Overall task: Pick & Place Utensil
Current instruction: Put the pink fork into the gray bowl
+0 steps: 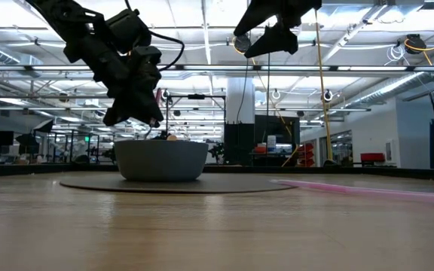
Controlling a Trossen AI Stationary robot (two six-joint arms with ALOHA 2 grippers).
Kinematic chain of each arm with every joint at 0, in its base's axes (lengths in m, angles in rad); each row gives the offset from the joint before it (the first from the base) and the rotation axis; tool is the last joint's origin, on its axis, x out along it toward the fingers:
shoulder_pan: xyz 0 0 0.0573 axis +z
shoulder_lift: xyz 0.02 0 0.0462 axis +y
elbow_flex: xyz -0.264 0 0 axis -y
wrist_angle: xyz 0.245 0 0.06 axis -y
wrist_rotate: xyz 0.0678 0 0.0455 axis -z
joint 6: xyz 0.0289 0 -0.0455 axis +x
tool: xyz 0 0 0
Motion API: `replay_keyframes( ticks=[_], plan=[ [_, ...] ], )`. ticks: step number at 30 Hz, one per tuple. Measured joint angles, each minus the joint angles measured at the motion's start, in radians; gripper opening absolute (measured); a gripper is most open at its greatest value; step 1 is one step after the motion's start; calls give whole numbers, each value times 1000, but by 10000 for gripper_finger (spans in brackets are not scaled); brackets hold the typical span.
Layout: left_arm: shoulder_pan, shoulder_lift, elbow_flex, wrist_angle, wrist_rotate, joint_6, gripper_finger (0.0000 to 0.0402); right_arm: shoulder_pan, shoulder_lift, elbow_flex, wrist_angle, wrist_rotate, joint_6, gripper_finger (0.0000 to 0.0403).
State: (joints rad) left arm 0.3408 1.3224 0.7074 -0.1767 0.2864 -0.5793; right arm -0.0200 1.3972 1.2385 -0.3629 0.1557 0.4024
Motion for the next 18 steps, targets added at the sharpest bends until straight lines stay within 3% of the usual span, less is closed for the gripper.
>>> replay_keyframes(
  ticks=[7,12,18],
  plan=[
    [0,0,0,19,-16,0,53,0,0,-130,195,-55,73,293],
    [0,17,0,26,-18,-3,70,0,0,-184,224,-55,116,293],
    [-7,102,2,102,14,-21,52,2,0,-187,226,-56,120,293]
  ],
)
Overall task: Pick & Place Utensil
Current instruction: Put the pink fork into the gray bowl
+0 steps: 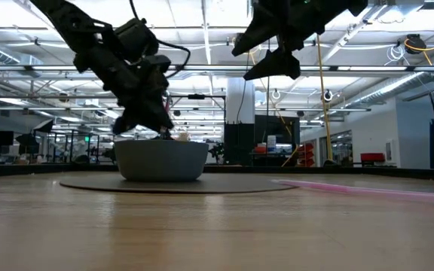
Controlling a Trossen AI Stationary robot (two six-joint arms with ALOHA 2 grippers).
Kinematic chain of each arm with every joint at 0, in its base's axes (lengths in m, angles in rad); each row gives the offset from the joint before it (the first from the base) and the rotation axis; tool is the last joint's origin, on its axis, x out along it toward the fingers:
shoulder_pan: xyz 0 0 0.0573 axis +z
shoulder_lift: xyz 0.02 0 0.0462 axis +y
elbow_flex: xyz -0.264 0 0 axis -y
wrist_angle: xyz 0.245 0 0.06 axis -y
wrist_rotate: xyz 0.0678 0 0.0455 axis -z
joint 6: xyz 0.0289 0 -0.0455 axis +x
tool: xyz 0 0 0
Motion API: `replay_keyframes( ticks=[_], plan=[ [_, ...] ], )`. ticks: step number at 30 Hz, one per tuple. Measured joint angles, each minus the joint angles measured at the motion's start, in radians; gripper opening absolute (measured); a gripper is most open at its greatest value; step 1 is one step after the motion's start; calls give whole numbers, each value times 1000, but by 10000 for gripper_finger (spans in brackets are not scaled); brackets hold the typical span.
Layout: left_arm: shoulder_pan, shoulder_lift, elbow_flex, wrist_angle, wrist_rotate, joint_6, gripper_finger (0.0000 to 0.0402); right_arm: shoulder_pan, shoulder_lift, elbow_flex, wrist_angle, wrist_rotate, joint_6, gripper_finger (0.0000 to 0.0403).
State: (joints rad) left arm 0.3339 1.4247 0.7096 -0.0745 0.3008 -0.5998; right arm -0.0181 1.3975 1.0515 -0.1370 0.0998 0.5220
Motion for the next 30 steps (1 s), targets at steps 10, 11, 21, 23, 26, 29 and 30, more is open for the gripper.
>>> replay_keyframes(
  ticks=[10,11,21,23,26,29,30],
  plan=[
    [5,67,-4,27,-11,-21,99,0,0,0,-2,0,-10,293],
    [5,68,-4,34,-10,-23,101,0,0,0,-2,0,-12,293],
    [5,75,-3,41,-14,-3,107,-12,0,0,-2,0,-38,293],
    [5,75,-3,41,-14,4,107,-14,0,0,-2,-1,-40,293],
    [5,75,-3,41,-13,7,108,-15,0,0,-2,-4,-45,293],
    [5,71,-3,40,-13,14,109,-15,0,0,-2,-23,-48,293],
    [5,68,-3,40,-13,15,109,-16,0,0,-2,-26,-48,293]
  ],
)
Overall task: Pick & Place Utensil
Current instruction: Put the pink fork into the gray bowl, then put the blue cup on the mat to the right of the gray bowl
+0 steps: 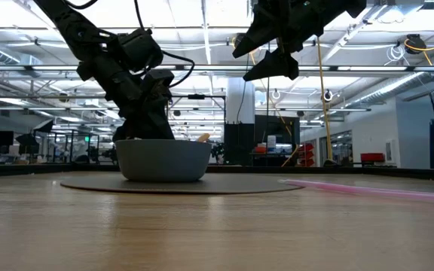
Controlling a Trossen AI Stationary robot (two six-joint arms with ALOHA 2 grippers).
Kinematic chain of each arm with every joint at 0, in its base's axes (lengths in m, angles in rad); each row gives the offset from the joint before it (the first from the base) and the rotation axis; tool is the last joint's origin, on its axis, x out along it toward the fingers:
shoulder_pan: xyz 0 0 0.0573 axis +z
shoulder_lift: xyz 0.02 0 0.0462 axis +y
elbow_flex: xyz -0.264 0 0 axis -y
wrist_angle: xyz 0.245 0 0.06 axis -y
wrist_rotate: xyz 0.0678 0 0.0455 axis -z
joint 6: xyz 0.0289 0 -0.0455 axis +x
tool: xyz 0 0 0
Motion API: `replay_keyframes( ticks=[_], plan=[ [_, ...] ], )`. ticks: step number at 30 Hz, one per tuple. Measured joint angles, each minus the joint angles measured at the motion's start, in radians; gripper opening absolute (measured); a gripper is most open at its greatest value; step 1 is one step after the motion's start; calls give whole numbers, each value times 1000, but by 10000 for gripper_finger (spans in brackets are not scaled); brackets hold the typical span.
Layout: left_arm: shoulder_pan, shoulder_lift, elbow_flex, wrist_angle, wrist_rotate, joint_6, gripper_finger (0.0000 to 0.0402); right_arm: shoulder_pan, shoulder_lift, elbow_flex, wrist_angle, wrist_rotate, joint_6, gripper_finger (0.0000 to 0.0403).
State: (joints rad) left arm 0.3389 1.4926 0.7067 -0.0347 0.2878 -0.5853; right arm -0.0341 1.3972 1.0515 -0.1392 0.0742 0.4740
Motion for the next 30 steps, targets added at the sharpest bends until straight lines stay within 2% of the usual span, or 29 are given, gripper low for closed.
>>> replay_keyframes(
  ticks=[5,14,18,23,30],
  plan=[
    [1,-2,1,-33,-22,-9,122,0,0,0,-1,-1,2,293],
    [1,-2,2,-72,-23,-13,240,0,0,0,-1,-1,4,293],
    [1,-2,2,-73,-20,-29,275,0,0,0,-1,-1,11,293],
    [1,-31,2,-101,0,-44,286,3,0,0,-1,-1,11,293],
    [1,-163,3,-227,-41,-45,269,3,0,0,-1,-1,11,293]
  ],
)
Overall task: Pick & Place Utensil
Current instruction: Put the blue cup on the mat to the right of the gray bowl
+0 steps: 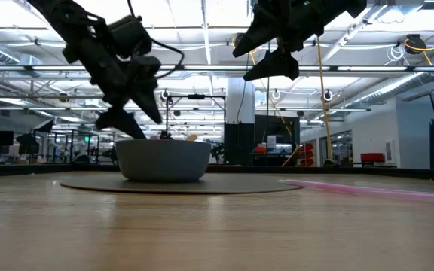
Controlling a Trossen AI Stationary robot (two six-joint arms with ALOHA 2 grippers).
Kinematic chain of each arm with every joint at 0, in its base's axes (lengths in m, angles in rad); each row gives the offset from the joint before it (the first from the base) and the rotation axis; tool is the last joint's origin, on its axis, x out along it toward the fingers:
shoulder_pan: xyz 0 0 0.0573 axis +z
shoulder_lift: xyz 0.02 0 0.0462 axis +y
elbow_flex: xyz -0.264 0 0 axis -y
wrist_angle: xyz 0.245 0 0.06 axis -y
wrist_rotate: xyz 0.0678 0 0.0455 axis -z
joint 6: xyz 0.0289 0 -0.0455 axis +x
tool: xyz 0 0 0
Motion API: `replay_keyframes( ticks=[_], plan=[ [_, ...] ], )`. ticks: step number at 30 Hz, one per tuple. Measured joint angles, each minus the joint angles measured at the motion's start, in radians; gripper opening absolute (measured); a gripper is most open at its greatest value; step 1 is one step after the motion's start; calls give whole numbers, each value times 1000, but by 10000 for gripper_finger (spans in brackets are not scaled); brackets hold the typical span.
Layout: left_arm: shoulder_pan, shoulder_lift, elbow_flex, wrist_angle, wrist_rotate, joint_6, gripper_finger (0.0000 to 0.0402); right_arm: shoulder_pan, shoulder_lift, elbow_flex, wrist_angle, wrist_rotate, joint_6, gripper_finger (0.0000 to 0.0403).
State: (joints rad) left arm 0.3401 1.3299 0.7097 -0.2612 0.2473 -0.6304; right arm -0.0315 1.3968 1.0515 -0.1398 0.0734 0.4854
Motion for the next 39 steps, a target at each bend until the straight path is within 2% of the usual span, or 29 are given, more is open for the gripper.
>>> replay_keyframes(
  ticks=[13,21,25,32,39],
  plan=[
    [-17,-331,0,-175,-91,-34,244,0,0,0,0,-29,10,293],
    [-142,-499,0,-113,-201,-53,243,0,-26,0,2,-146,-28,293],
    [-225,-532,0,-27,-247,-30,243,1,-90,0,-33,-155,-60,293],
    [-326,-531,0,93,-286,32,243,6,-273,0,-216,-148,-67,293],
    [-356,-531,0,100,-328,42,243,104,-442,0,-539,-42,49,293]
  ],
)
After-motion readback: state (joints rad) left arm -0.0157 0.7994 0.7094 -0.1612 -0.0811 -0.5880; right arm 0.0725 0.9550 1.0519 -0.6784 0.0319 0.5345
